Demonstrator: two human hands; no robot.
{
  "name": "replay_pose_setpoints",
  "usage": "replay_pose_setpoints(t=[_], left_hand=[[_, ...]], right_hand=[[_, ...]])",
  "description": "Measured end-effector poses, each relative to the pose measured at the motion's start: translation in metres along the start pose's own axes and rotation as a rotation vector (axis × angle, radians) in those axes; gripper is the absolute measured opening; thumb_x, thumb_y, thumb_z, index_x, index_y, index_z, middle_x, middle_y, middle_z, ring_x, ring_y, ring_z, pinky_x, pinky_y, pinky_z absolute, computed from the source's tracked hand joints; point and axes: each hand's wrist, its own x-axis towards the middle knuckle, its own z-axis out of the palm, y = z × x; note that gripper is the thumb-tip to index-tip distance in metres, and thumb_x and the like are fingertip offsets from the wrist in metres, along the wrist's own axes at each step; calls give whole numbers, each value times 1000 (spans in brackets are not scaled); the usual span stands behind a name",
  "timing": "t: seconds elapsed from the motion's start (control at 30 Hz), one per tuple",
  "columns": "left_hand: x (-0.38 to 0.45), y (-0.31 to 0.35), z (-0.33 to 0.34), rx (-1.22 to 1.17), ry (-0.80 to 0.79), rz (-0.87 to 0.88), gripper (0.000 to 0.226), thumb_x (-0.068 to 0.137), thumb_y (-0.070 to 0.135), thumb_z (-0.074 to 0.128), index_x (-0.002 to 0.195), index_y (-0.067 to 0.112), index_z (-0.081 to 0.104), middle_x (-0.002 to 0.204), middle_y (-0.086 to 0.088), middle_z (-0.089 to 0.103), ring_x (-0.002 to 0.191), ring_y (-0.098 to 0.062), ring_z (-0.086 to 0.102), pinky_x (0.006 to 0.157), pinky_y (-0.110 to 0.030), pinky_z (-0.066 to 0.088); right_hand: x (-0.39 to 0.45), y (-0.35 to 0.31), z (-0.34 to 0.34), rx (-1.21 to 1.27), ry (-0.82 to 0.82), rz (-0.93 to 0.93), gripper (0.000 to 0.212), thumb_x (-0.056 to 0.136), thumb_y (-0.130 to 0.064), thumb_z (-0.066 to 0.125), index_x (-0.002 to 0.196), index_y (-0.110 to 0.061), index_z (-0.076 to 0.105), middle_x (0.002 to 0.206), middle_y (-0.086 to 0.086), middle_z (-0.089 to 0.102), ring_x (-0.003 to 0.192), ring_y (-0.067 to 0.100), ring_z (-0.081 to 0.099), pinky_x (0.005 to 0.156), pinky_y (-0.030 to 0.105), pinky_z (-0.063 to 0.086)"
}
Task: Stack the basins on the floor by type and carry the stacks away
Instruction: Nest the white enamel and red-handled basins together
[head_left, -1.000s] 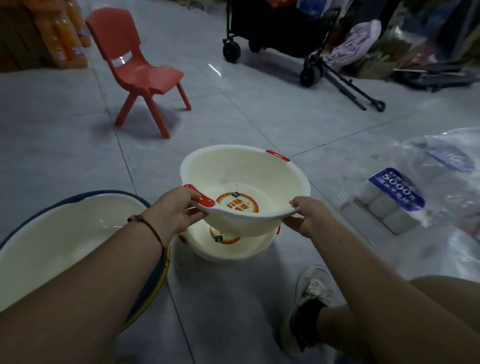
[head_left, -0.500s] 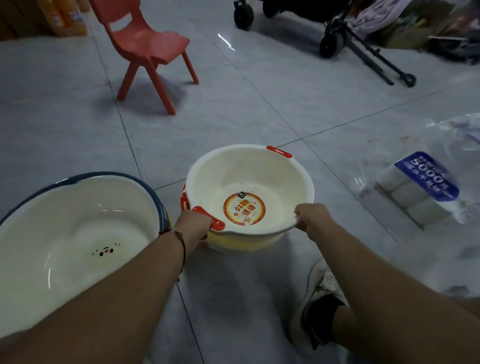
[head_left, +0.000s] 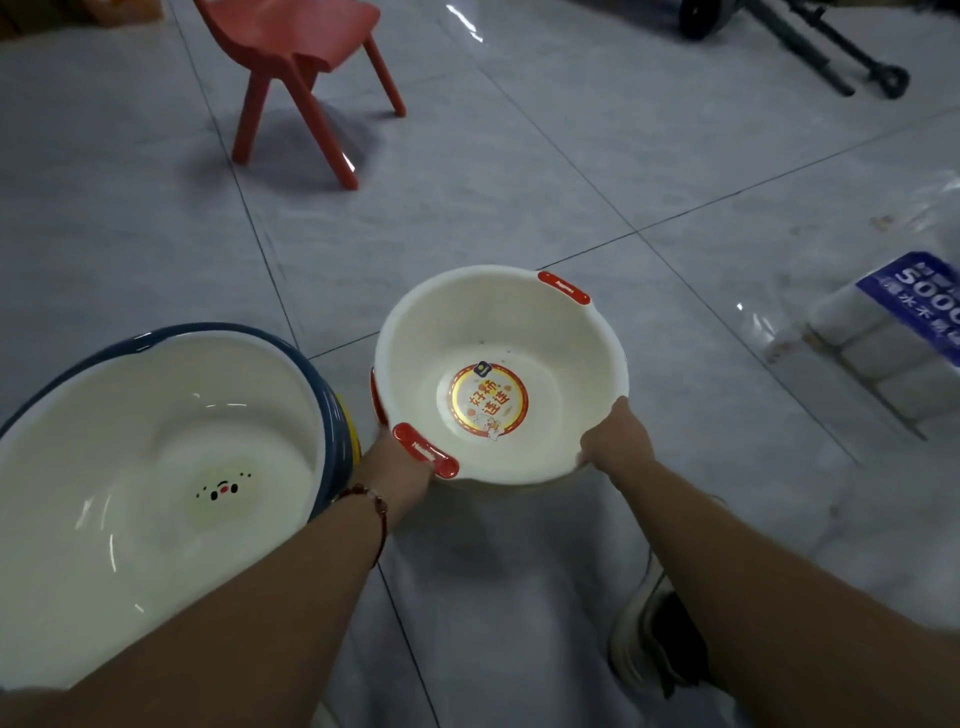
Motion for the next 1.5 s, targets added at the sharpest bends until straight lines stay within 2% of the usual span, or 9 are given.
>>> replay_pose_setpoints(t=[0.1,0.2,0.27,0.4,0.53,0.8,0.93,1.1,1.5], left_hand=[[2,-4,11,-15,-32,-28,30,94,27,67,108,40,44,98,14,59,97,-13,60,84,-30,49],[5,-12,18,121,-38,-95,72,95,37,61,150,27,14,113,11,54,103,-17,57,92,-36,49],[14,-24,20,206,-40,-95,89,92,43,62,152,36,-4,118,6,57,102,-17,59,93,-42,52],[24,-30,12,289,-122,-53,85,84,52,63,150,37,13,125,4,59,106,-19,61,94,-47,54],[4,1,2,513,-106,54,46,94,31,56,135,18,42,120,-6,57,102,-22,58,91,-38,54],[-56,20,-58,767,128,356,47,91,49,49,133,28,39,124,-7,48,103,-25,55,88,-46,53],[-111,6,-112,914,251,368,64,95,51,39,152,27,22,156,-14,27,134,-34,40,103,-47,42],[-201,-51,-189,906,332,233,82,95,63,38,158,30,-2,166,-12,-3,151,-35,9,119,-49,18],[-429,-232,-284,765,640,-386,88,89,67,42,158,31,1,166,-12,-2,150,-36,12,119,-50,18]], right_hand=[[3,4,8,-21,5,-24,63,87,-13,66,139,-8,32,129,15,55,112,32,55,85,39,48],[4,7,9,-53,-25,-30,68,90,-18,64,145,-9,26,134,15,52,116,32,53,90,39,46],[7,8,8,-103,-47,-48,73,88,-17,67,146,-9,24,134,16,52,116,32,53,88,38,46],[10,8,5,-202,-90,-28,80,85,-18,67,149,-9,21,138,18,47,124,36,50,94,39,46],[-6,0,-2,-338,-107,-96,62,84,-27,63,139,-12,37,137,15,45,119,34,52,94,36,47],[-89,-44,-43,-929,59,-537,80,90,-63,51,153,-26,20,161,8,21,146,37,23,117,56,23],[-163,-76,-54,-1075,51,-751,82,91,-64,48,156,-28,14,165,10,9,150,37,10,120,57,12],[-255,-135,-29,-1112,13,-964,84,93,-64,46,158,-28,8,165,8,4,151,35,6,121,53,9],[-453,-207,141,-1101,-273,-1555,80,94,-61,45,157,-24,12,164,8,13,149,35,15,119,51,19]])
